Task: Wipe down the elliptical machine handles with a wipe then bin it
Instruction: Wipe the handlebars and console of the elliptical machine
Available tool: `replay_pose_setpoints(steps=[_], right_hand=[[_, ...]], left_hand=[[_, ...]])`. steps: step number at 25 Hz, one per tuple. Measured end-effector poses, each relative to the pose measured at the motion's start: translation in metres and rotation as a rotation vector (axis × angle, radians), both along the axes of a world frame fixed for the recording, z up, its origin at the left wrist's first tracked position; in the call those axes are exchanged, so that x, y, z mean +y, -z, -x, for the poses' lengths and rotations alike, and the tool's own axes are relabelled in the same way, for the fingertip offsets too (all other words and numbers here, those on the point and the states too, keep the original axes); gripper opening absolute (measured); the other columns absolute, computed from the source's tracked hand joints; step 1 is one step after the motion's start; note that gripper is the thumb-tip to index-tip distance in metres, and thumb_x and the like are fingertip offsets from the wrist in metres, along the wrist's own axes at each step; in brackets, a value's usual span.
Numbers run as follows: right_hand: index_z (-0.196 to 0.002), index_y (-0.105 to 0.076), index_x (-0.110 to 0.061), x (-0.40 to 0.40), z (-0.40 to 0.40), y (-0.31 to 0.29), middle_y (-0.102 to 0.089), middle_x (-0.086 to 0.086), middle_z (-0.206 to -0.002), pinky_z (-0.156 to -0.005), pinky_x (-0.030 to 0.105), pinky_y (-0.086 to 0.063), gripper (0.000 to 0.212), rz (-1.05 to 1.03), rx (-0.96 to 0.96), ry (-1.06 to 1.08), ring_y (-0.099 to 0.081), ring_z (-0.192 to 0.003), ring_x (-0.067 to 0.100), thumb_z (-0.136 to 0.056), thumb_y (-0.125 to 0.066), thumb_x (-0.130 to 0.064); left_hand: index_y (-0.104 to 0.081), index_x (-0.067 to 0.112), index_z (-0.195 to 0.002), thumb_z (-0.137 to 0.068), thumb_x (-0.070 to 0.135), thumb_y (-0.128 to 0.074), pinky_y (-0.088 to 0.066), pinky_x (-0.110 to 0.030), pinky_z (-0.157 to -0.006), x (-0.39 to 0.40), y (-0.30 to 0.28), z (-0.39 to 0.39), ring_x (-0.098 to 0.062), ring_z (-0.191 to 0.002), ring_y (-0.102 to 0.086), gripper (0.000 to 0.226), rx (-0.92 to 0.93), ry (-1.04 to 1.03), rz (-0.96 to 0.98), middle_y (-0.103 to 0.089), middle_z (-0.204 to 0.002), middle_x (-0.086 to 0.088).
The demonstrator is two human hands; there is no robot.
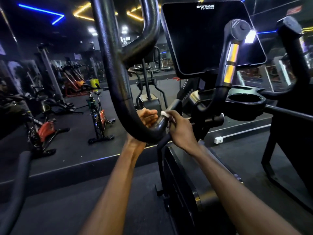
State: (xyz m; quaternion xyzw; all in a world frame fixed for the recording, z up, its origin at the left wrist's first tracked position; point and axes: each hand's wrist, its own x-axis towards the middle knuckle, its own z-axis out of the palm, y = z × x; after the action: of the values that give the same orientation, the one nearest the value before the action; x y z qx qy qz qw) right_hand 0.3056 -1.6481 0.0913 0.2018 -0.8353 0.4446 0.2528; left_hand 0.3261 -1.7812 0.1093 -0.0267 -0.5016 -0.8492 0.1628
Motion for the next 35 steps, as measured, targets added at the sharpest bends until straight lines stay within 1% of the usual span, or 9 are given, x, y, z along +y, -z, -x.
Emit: replay_pose_setpoints(steps=[3,6,10,15,19,27,31,34,35], right_hand=[[-0.111,-0.066,-0.025,-0.005,-0.029,-0.003,-0.074,0.012,-0.100,-0.081,0.045,-0.053,0.030,-0.027,0.043,-0.063,-0.067,-0.097,0.035,-0.090,-0.046,-0.020],[-0.109,-0.066,-0.026,-0.010,-0.054,-0.004,-0.074,0.006,-0.097,-0.080,0.042,-0.052,0.027,0.059,0.052,-0.102,-0.067,-0.097,0.031,-0.092,-0.045,-0.027],[-0.108,-0.062,-0.024,-0.020,-0.105,-0.011,-0.065,-0.009,-0.072,-0.067,0.033,-0.050,0.020,0.213,0.040,-0.216,-0.063,-0.069,0.011,-0.099,-0.045,-0.020],[-0.110,-0.053,-0.018,-0.043,-0.134,-0.047,-0.064,-0.005,-0.075,-0.064,0.038,-0.053,0.013,0.330,0.108,-0.255,-0.065,-0.069,0.017,-0.097,-0.051,-0.019],[-0.108,-0.054,-0.018,-0.050,-0.132,-0.066,-0.067,-0.001,-0.072,-0.059,0.042,-0.056,0.012,0.328,0.146,-0.239,-0.065,-0.061,0.014,-0.098,-0.052,-0.022],[-0.119,-0.069,-0.012,-0.054,-0.118,-0.135,-0.061,0.003,-0.098,-0.071,0.001,-0.034,0.025,0.359,0.402,-0.021,-0.052,-0.081,0.009,-0.098,-0.056,-0.015],[-0.111,-0.072,-0.006,-0.045,-0.090,-0.184,-0.051,0.017,-0.100,-0.074,0.002,-0.037,0.021,0.028,0.528,0.058,-0.049,-0.079,0.018,-0.098,-0.055,-0.012],[-0.107,-0.071,-0.013,-0.034,-0.078,-0.219,-0.044,0.010,-0.103,-0.078,0.039,-0.050,0.023,-0.377,0.423,0.092,-0.055,-0.086,0.028,-0.099,-0.054,-0.027],[-0.106,-0.070,-0.014,-0.031,-0.075,-0.228,-0.043,0.008,-0.104,-0.076,0.040,-0.048,0.023,-0.469,0.377,0.102,-0.054,-0.087,0.027,-0.099,-0.054,-0.029]], left_hand=[[-0.072,0.011,-0.074,-0.091,0.018,-0.050,-0.051,-0.033,-0.082,0.004,0.002,-0.031,-0.022,-0.079,-0.063,0.029,0.128,-0.022,-0.001,-0.070,-0.087,-0.010],[-0.070,0.009,-0.072,-0.091,0.010,-0.050,-0.049,-0.032,-0.073,0.003,0.003,-0.046,-0.021,-0.071,-0.061,0.027,0.061,-0.189,-0.069,-0.067,-0.078,-0.010],[-0.063,0.007,-0.088,-0.096,0.010,-0.049,-0.040,-0.023,-0.043,0.011,0.004,-0.084,-0.013,-0.049,-0.053,0.017,-0.004,-0.323,-0.014,-0.061,-0.061,-0.003],[-0.064,0.004,-0.102,-0.097,0.012,-0.052,-0.051,-0.022,-0.055,0.002,-0.004,-0.115,-0.012,-0.064,-0.063,0.016,0.021,-0.357,-0.014,-0.067,-0.075,-0.003],[-0.067,0.013,-0.090,-0.095,0.012,-0.054,-0.048,-0.021,-0.050,-0.002,-0.014,-0.127,-0.010,-0.064,-0.063,0.014,0.093,-0.349,0.004,-0.069,-0.071,0.002],[-0.064,0.020,-0.091,-0.096,0.019,-0.058,-0.044,-0.027,-0.054,-0.018,-0.044,-0.123,-0.020,-0.072,-0.056,0.008,0.117,-0.359,0.127,-0.063,-0.086,-0.010],[-0.059,0.021,-0.100,-0.094,0.021,-0.060,-0.049,-0.030,-0.061,-0.023,-0.083,-0.110,-0.017,-0.079,-0.057,0.006,0.198,-0.483,0.310,-0.062,-0.094,-0.005],[-0.052,0.019,-0.104,-0.092,0.025,-0.064,-0.053,-0.032,-0.080,-0.028,-0.114,-0.101,-0.016,-0.088,-0.058,0.018,0.255,-0.564,0.492,-0.058,-0.111,-0.010],[-0.050,0.021,-0.105,-0.091,0.028,-0.064,-0.054,-0.033,-0.084,-0.029,-0.121,-0.100,-0.015,-0.091,-0.058,0.021,0.261,-0.584,0.574,-0.054,-0.115,-0.009]])
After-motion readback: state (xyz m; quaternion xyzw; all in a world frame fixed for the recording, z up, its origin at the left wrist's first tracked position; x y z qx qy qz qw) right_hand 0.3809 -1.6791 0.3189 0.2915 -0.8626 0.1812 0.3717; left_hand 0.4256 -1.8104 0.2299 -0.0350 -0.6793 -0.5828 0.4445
